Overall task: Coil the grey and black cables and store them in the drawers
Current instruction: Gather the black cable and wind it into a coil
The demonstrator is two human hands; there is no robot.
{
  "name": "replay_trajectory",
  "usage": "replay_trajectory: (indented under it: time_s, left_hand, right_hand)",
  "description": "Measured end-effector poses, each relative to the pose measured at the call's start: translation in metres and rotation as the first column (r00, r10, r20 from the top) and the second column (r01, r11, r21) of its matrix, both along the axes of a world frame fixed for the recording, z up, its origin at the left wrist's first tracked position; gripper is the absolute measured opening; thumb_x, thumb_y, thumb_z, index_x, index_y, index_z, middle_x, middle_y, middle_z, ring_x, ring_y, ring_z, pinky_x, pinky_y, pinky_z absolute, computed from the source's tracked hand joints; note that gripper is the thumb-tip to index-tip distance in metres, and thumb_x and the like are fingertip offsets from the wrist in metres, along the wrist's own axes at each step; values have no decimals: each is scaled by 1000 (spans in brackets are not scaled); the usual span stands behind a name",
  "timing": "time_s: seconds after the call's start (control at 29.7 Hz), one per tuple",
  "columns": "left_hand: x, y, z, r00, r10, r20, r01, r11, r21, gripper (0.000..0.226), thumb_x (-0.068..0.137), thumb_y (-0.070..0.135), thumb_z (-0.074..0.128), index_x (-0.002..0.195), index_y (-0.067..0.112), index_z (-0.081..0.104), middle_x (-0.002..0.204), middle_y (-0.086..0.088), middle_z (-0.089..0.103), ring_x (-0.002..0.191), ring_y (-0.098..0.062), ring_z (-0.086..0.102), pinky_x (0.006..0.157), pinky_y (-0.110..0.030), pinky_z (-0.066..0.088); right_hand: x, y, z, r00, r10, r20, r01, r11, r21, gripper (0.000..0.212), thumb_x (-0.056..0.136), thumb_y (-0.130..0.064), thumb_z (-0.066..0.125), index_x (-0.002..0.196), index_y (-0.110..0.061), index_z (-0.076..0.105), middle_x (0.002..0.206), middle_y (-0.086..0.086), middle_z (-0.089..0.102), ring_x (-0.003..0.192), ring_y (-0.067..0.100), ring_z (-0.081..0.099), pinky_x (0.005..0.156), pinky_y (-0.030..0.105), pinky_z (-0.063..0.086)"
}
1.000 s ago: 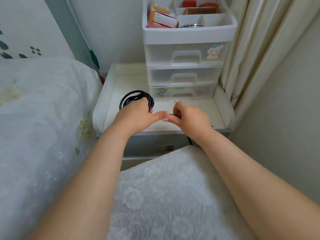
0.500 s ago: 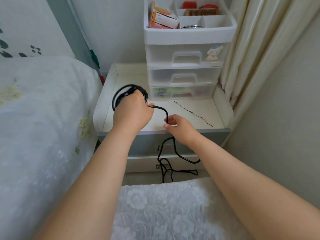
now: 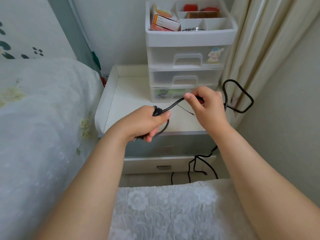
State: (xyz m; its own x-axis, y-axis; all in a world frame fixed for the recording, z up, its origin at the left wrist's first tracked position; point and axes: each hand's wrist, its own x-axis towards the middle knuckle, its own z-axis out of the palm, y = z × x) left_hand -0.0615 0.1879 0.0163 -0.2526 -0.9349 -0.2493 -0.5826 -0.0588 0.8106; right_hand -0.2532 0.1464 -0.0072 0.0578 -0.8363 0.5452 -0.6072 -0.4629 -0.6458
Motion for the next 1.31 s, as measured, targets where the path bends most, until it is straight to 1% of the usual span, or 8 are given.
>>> replay_trajectory:
  time_s: [0.2,0.37,0.44,0.57,0.71,0.84,1.08,1.31]
  left_hand:
    - [0,7,12,887,-155,-436,188,982,33,50,75,57,52,76,9,40,39,3,33,29,-9,22,38,-19,25]
    - [0,10,14,821,-125,-557,161,987,17,55,71,63,47,75,9,42,37,4,30,29,-8,20,38,-18,25]
    - [0,9,15,761,-67,-646,138,989,61,54,73,65,42,73,11,43,37,6,29,28,-6,20,37,-18,23]
    - [6,3,19,446,86,-891,80,988,135,51,89,61,29,71,17,46,35,10,30,25,-1,25,31,-16,21]
    - [14,-4,22,118,230,-966,-91,971,220,48,97,54,31,68,18,44,34,9,28,25,-5,25,31,-16,20]
    - [14,-9,19,-92,272,-958,-194,939,285,47,99,49,34,67,17,45,36,9,28,26,-6,25,31,-17,25]
    - [11,-12,16,-226,333,-916,-375,838,397,50,97,55,36,68,16,45,43,9,28,33,-7,24,36,-20,25]
    - [-6,-6,23,10,294,-956,-577,783,235,49,94,60,34,72,18,44,47,6,29,39,-11,25,42,-23,30]
  right_hand:
    - [0,9,2,999,-12,31,11,999,30,42,92,-42,54,57,-36,30,47,-11,32,49,2,40,48,23,24]
    - [4,7,-2,972,144,187,-182,961,206,42,91,-40,51,58,-14,46,52,-7,38,49,3,33,51,23,28]
    - [7,7,-5,948,188,256,-252,936,247,35,91,-41,47,63,-20,49,57,-5,40,53,5,35,54,26,31]
    - [6,4,-14,974,159,162,-202,932,299,36,95,-42,47,81,-9,52,70,4,46,65,16,43,62,43,44]
    - [1,-2,-12,989,49,140,-97,928,359,28,92,-33,58,82,-7,51,66,-3,44,62,11,40,59,25,40]
    - [1,1,-6,962,102,254,-207,880,428,15,93,-24,57,81,-16,55,66,-2,48,56,8,47,50,24,52]
    - [15,17,-8,879,328,346,-477,577,663,31,99,-35,44,99,-16,68,51,-1,45,41,12,36,43,22,32]
    - [42,32,-13,622,171,764,-773,-27,634,40,94,-44,40,89,-11,62,38,-2,34,28,7,27,29,13,20]
